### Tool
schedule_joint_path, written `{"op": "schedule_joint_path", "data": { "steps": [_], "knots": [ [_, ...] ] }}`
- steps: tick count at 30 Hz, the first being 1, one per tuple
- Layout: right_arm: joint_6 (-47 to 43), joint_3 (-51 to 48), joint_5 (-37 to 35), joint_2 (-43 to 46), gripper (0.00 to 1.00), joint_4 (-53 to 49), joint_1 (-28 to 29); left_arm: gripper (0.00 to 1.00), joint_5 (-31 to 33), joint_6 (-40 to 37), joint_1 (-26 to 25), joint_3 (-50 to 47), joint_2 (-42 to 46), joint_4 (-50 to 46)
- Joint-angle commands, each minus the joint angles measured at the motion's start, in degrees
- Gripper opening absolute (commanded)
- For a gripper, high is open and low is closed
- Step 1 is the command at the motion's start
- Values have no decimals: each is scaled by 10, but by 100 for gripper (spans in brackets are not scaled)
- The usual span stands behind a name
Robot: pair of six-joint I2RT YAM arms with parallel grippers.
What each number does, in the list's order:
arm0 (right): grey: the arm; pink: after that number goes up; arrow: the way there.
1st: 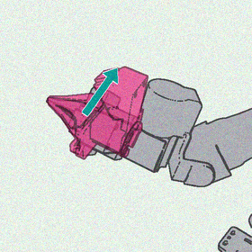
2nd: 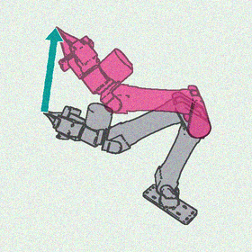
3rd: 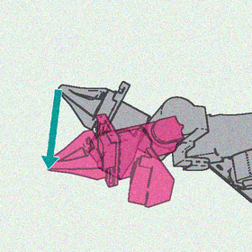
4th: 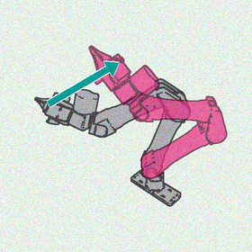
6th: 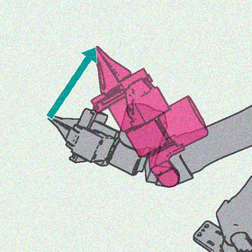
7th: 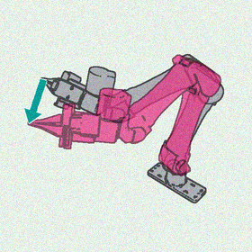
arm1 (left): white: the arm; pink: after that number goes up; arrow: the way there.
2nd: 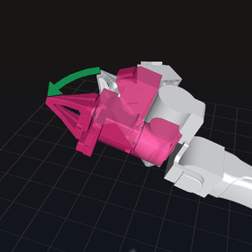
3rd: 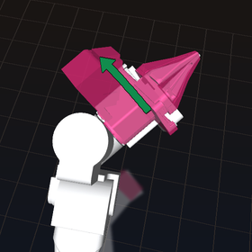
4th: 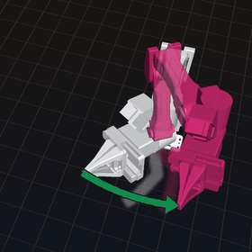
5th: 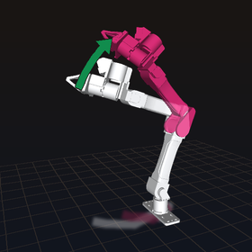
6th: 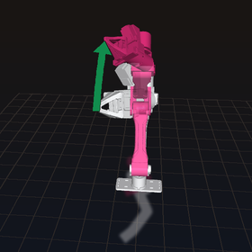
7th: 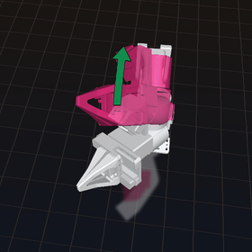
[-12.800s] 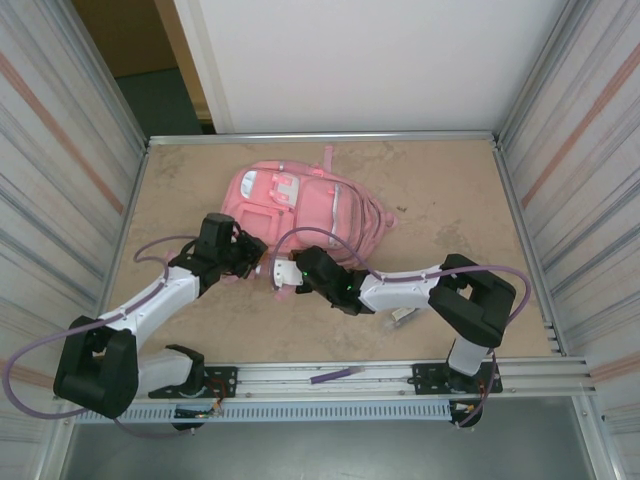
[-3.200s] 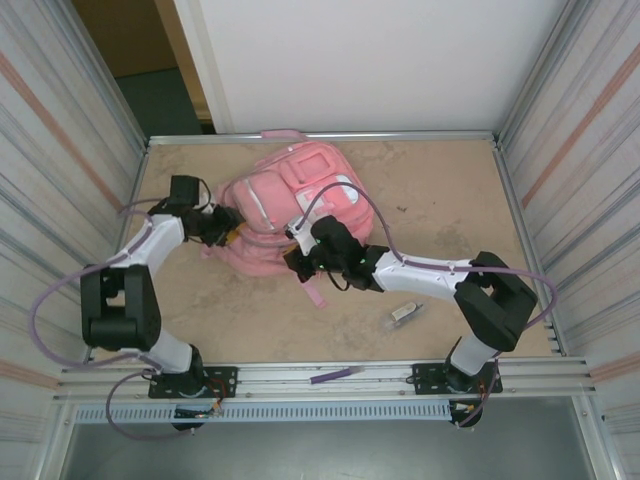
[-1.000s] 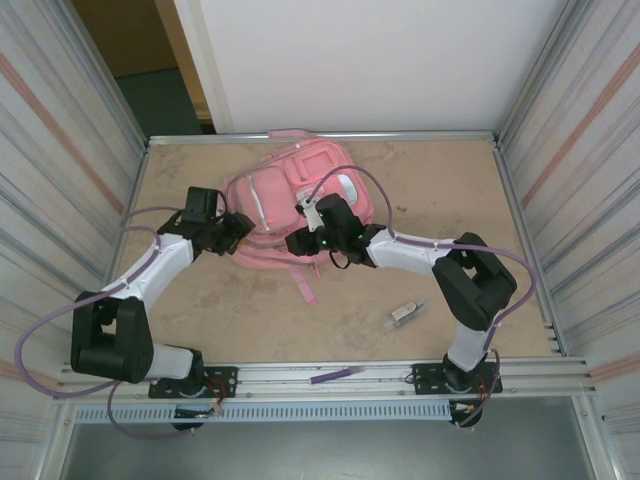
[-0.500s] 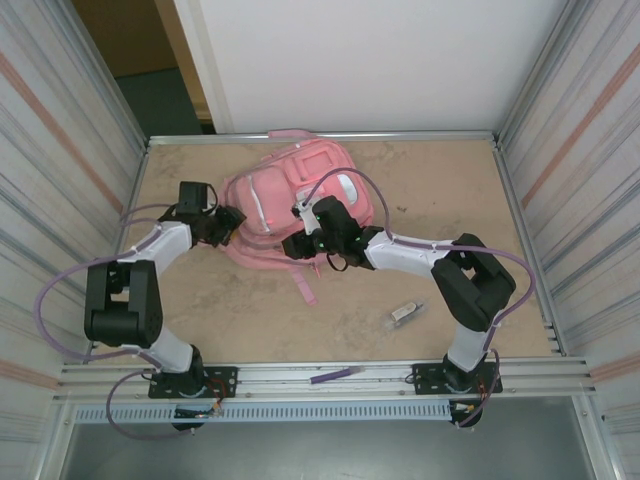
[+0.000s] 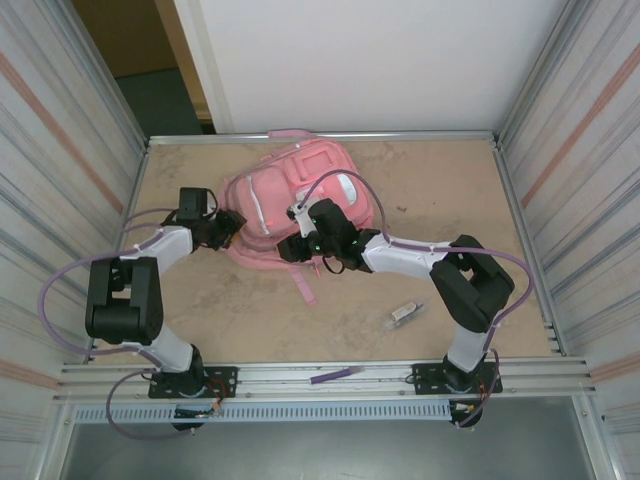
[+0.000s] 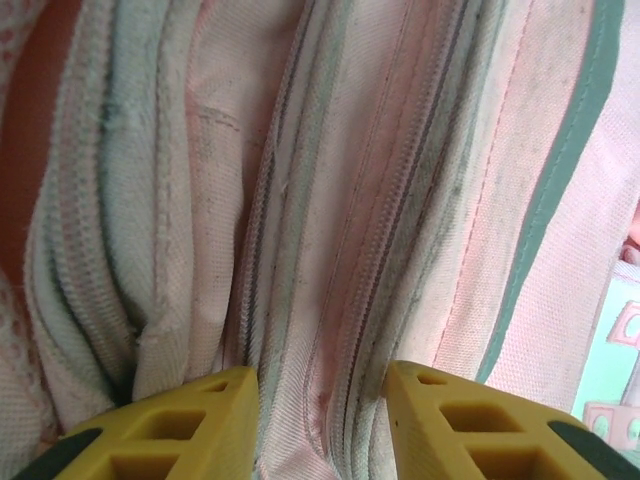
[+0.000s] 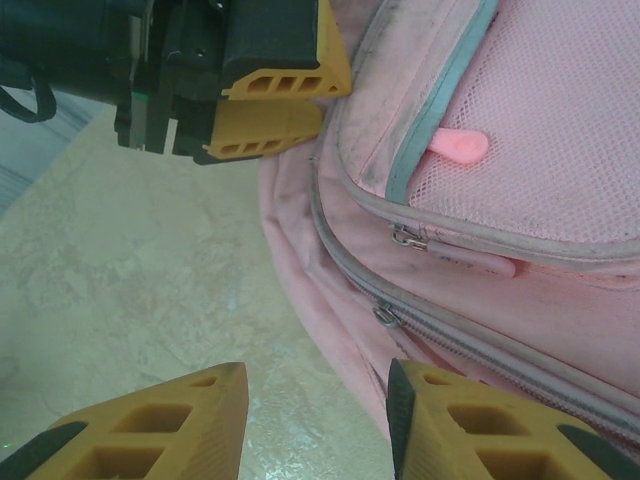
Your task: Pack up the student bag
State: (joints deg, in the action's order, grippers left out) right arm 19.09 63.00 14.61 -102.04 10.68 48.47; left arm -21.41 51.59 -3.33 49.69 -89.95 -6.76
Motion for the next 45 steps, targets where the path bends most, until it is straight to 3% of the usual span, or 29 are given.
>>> {"op": "schedule_joint_path", "data": {
  "steps": [1,7,12,20,24,28,35,45],
  "knots": [
    [8,1,-7,-5,41,18,9,37,-14,-19,0,3,30,7],
    [5,-3,-14,-4,41,17,13,33,30,-92,-53,38,23,-18],
    [8,-7,-19,-8,41,10,16,36,57,-60,-51,15,12,15],
    [2,-20,-35,-10,43,6,33,40,35,-41,-50,37,-60,36],
    [-9,-25,-40,-12,43,-1,36,28,24,-23,-43,34,-60,40],
    [-47,-21,-52,-1,44,-43,31,0,11,-5,-41,38,-21,21],
    [-44,14,17,-2,48,-109,-12,0,-22,13,-49,73,59,-71],
    [-37,38,5,-19,53,-100,-11,0,-68,37,-63,97,75,-95]
  ]
}}
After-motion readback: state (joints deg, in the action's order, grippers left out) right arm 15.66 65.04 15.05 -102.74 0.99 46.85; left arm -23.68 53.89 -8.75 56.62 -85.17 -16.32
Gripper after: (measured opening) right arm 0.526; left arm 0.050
